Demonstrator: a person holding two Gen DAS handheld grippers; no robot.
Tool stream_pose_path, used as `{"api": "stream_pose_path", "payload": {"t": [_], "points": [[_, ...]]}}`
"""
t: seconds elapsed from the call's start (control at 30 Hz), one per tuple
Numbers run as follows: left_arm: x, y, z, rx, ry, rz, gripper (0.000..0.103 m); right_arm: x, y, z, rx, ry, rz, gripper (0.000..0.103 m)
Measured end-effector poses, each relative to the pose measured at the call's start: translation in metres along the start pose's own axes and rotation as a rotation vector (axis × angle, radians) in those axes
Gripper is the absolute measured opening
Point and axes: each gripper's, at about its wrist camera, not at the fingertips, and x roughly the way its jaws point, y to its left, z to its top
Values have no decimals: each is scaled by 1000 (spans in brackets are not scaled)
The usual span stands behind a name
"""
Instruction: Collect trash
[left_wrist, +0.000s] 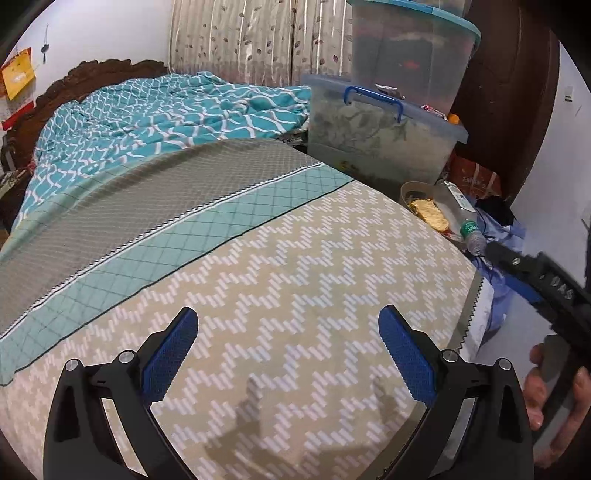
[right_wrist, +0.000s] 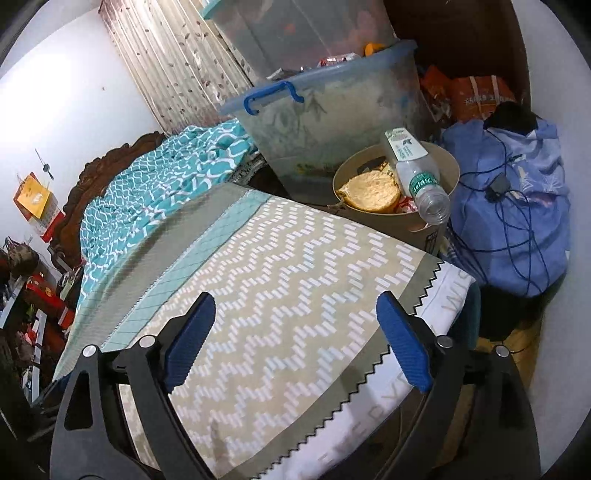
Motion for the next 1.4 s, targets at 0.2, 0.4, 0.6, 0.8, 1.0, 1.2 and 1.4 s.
{"api": "stream_pose_path", "payload": {"t": [0.2,0.4,0.6,0.8,1.0,1.2,1.4], "points": [[-9,2,-3,8,-15,7,94,-22,13,-7,-9,-31,-7,94],[-17,0,-8,30,-19,22,94,-36,27,-14,-32,-38,-5,94],[-28,5,-11,21,-42,26,94,-45,39,-19,-59,-49,-3,95],[-41,7,-14,23,-87,45,94,-54,45,-21,-71,-73,-7,96],[-54,-1,-13,59,-155,67,94,-68,48,-20,-84,-138,-19,99],[-60,-6,-11,72,-177,74,94,-76,48,-19,-94,-171,-15,99],[-56,-9,-12,60,-127,48,94,-69,40,-18,-69,-149,-10,99]]}}
